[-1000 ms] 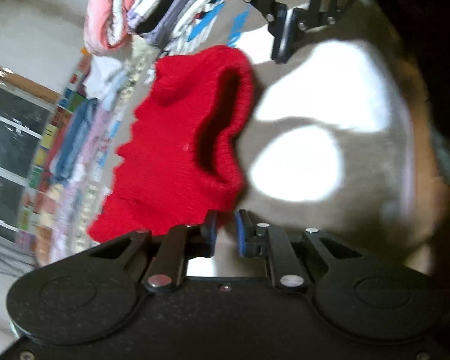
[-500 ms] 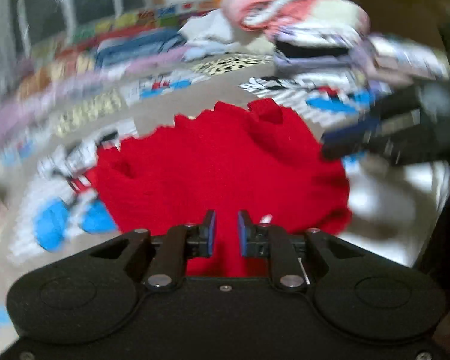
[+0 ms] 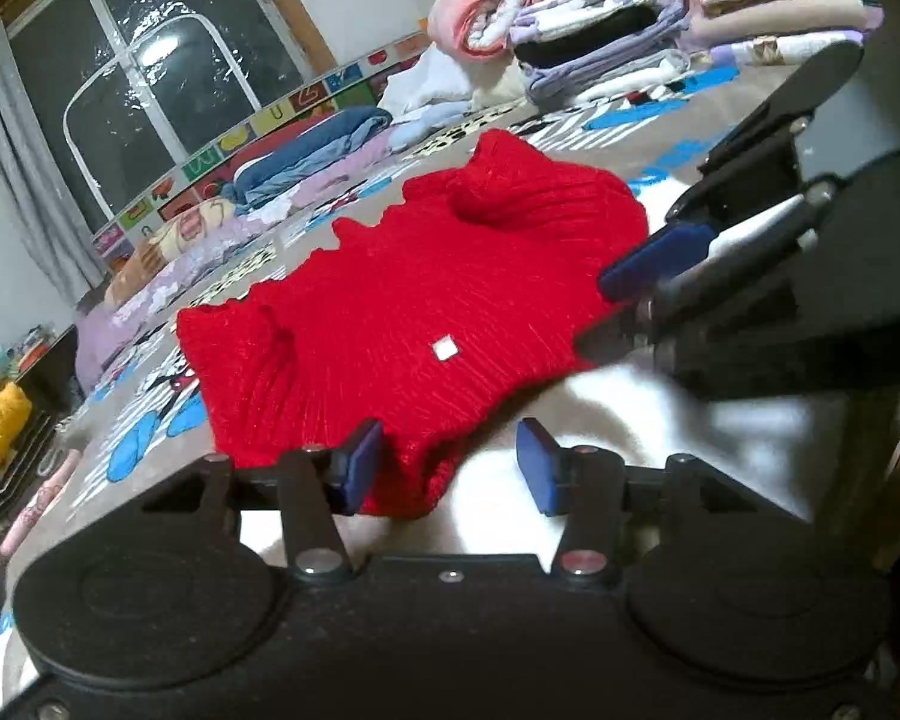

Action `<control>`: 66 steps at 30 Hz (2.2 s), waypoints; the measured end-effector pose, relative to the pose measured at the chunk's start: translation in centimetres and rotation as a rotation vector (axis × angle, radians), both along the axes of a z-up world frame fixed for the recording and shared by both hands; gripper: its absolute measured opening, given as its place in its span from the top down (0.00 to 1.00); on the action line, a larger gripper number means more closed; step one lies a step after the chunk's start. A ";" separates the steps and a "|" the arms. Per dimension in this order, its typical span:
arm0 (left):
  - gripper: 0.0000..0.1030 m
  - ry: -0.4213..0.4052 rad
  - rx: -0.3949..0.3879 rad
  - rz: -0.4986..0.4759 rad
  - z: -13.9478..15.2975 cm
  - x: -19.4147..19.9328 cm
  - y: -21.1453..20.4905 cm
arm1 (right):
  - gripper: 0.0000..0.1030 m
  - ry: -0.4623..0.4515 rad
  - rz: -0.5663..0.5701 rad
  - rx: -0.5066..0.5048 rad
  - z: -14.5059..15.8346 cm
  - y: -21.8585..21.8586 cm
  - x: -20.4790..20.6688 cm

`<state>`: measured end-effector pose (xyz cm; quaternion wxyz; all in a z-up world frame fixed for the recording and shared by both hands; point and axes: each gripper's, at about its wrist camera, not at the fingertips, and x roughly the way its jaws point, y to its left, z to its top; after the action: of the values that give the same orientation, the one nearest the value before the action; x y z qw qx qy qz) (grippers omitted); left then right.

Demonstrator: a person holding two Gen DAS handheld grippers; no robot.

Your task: Fold clothes

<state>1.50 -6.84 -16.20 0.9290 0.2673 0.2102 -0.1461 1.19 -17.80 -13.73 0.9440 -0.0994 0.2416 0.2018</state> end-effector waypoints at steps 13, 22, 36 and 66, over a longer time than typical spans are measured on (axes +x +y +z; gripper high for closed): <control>0.32 0.382 -0.466 0.081 3.6 1.6 9.5 | 0.57 0.133 -0.107 0.495 1.9 -7.1 1.6; 0.33 0.436 -1.258 0.467 1.5 6.6 21.5 | 0.57 0.210 -0.289 0.885 -1.9 -13.5 7.4; 0.40 0.428 -1.280 0.508 2.0 22.4 22.9 | 0.58 0.308 -0.344 1.146 -5.1 -16.8 14.8; 0.93 -0.115 -0.856 0.402 14.3 15.3 23.2 | 0.61 0.304 -0.295 1.123 -4.9 -16.5 16.2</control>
<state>16.81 16.36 -1.87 0.9757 -0.1776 0.1268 -0.0219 17.41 -34.32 -18.59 0.8251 0.4790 0.2415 0.1774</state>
